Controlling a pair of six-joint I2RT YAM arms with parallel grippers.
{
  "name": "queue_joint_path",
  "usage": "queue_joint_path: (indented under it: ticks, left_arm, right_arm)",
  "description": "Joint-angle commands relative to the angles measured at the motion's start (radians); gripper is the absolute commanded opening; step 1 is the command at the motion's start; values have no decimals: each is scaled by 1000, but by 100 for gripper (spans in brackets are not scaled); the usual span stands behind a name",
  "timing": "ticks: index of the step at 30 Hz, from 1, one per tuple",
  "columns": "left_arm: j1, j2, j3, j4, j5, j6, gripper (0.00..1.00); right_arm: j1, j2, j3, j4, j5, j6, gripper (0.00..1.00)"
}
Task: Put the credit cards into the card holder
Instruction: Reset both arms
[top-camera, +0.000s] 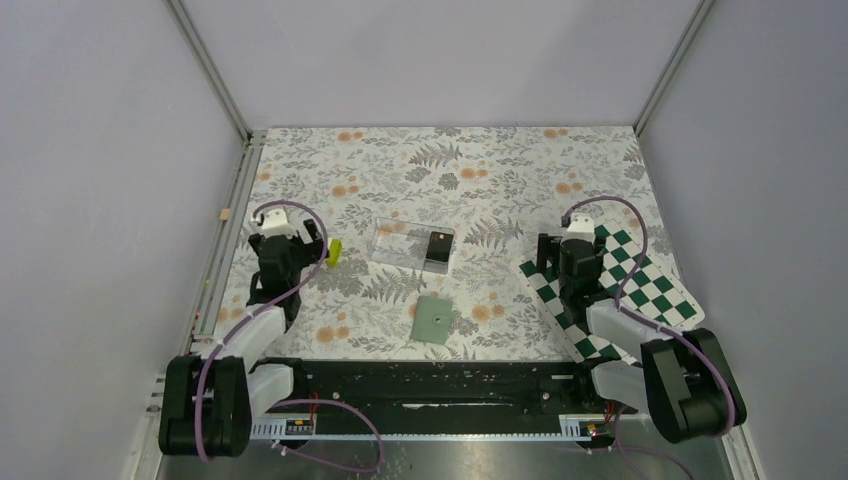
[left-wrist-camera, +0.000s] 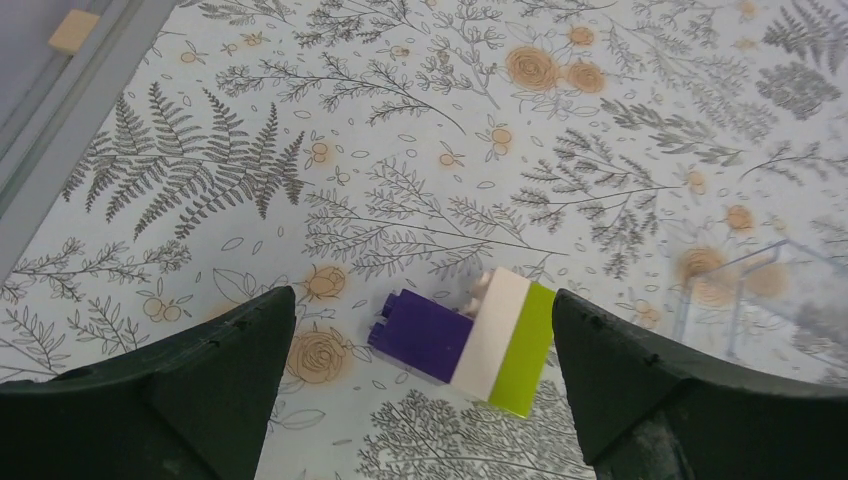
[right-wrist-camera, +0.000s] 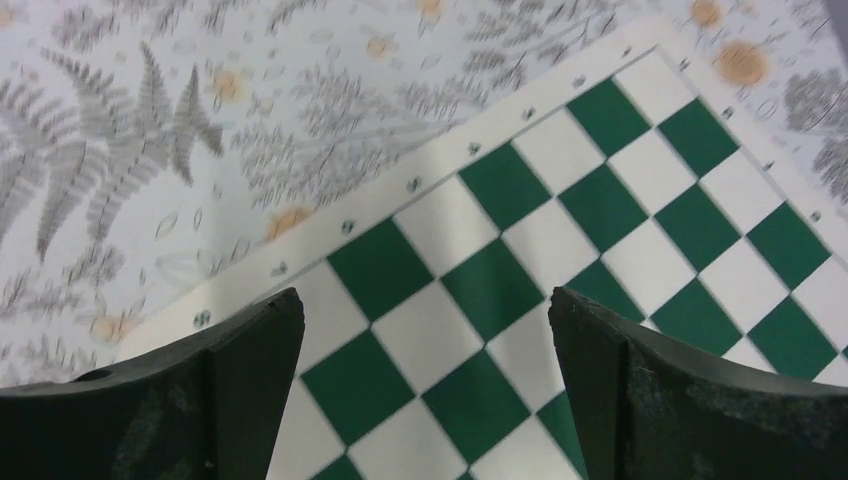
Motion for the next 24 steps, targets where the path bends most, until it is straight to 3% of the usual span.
queue_joint_path:
  ticks: [1, 4, 6, 9, 12, 24]
  left_arm:
    - [7, 99, -87, 503, -46, 127, 99]
    - [8, 222, -100, 614, 2, 139, 98]
    - [8, 324, -137, 810, 43, 162, 99]
    - [7, 322, -112, 736, 30, 162, 99]
    - [5, 326, -81, 671, 124, 202, 99]
    - [3, 327, -82, 676, 134, 206, 99]
  right_arm:
    - [-76, 92, 30, 351, -54, -94, 99]
    - [-180, 234, -36, 622, -125, -39, 98]
    - [-226, 204, -17, 544, -138, 44, 98]
    - [-227, 229, -28, 603, -154, 43, 99]
    - [-227, 218, -17, 567, -148, 45, 98]
    - [-227, 222, -25, 586, -149, 45, 98]
